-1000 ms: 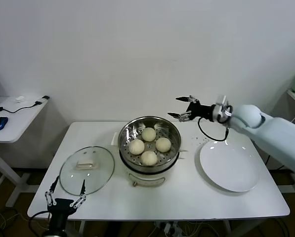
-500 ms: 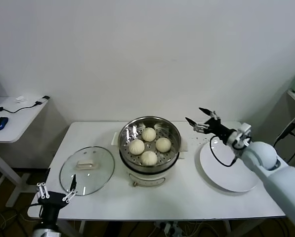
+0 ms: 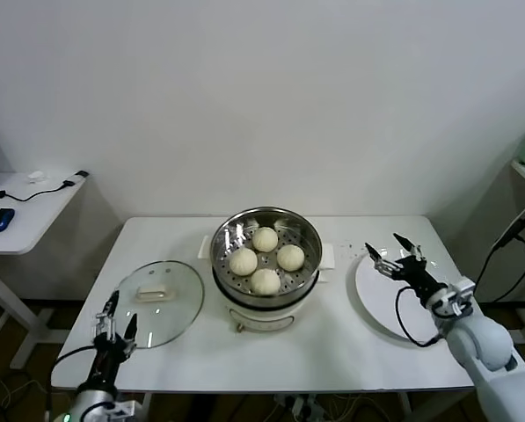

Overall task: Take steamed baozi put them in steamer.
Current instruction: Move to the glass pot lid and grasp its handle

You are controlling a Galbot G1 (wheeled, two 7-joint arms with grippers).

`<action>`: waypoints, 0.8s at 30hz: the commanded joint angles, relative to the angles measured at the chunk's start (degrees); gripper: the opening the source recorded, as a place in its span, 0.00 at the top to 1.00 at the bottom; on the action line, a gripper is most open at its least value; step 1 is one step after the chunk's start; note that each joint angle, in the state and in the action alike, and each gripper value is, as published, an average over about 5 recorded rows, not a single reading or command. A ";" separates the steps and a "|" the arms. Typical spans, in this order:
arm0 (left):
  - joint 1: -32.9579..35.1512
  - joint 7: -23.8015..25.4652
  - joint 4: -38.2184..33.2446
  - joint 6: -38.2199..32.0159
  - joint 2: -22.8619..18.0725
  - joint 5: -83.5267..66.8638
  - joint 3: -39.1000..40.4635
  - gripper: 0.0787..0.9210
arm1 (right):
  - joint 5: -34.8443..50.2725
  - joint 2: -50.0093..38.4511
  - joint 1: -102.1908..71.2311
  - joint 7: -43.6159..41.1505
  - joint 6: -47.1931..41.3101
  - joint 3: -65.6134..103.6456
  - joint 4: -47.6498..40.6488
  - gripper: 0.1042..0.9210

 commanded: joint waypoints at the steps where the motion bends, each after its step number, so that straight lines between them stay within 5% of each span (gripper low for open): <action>1: -10.70 -0.61 13.22 5.53 1.19 14.21 5.12 0.12 | -6.75 4.84 -7.91 1.79 0.59 6.90 -1.23 0.12; 24: -25.39 -3.40 32.14 5.75 1.57 14.64 6.15 0.12 | -10.10 6.69 -8.26 4.05 2.22 7.20 -2.49 0.12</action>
